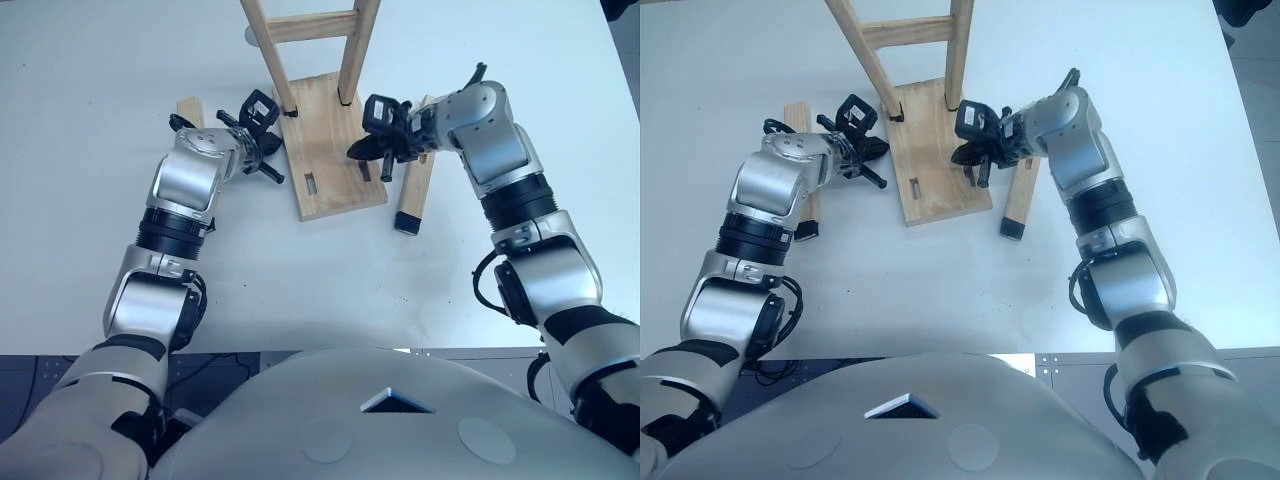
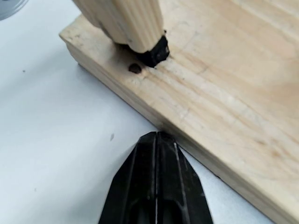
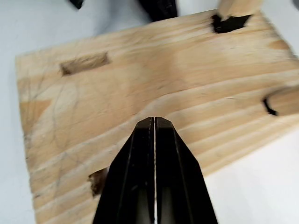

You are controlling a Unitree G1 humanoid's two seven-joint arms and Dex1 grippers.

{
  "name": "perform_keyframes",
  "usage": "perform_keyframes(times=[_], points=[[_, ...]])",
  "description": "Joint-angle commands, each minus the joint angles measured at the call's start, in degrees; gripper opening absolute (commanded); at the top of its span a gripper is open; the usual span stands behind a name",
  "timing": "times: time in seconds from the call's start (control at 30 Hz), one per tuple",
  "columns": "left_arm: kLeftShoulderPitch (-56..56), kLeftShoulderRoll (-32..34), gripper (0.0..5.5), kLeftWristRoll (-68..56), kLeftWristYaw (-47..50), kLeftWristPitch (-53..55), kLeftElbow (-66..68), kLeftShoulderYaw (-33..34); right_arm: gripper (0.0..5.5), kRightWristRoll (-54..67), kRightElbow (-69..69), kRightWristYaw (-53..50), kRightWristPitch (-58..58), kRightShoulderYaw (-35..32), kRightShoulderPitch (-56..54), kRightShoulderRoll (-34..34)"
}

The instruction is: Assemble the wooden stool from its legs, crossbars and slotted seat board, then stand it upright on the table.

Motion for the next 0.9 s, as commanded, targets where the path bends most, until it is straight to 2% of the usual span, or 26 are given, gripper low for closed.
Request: perform_keyframes(times=[0.03,0.1,0.2,0.3,0.4,0.53,0.7,0.9], points=[[2.66,0.24,0.0,0.58,-0.28,-0.31,3.2,0.24,0.04,3.09,-4.85,-2.81,3.27,-3.28,2.25,-1.78],[3.17,0.91,0.0,0.93,-0.01,-0.62,2.76,0.76,0.04,2.96,-3.24,-8.35,2.47,-6.03,-0.14,-2.35],[3.48,0.39,0.0,0.02,3.21,-3.72,0.52,5.67,0.04,4.17,-0.58,-19.64,2.08,-12.72,-3.47,-2.28],[4.57,-0.17,0.0,-0.93,8.86,-8.94,-4.93,13.25,0.46,3.53,-3.39,-27.39,7.18,-17.74,-0.17,-6.63],[7.21,-0.34,0.0,-1.26,13.1,-9.69,-11.56,18.15,0.97,1.92,-11.61,-25.42,14.26,-18.04,7.91,-15.26],[8.87,-1.51,0.0,-1.13,17.89,-9.46,-18.94,22.01,1.64,3.71,-22.06,-21.12,22.31,-17.96,16.09,-22.08],[8.36,-2.42,0.0,-1.57,21.11,-8.67,-24.57,24.97,2.46,9.43,-35.97,-19.48,34.83,-19.75,23.55,-23.07],[7.91,-1.87,0.0,-1.63,21.19,-8.72,-24.64,25.15,2.46,9.11,-35.64,-22.73,35.48,-17.35,28.74,-23.93]])
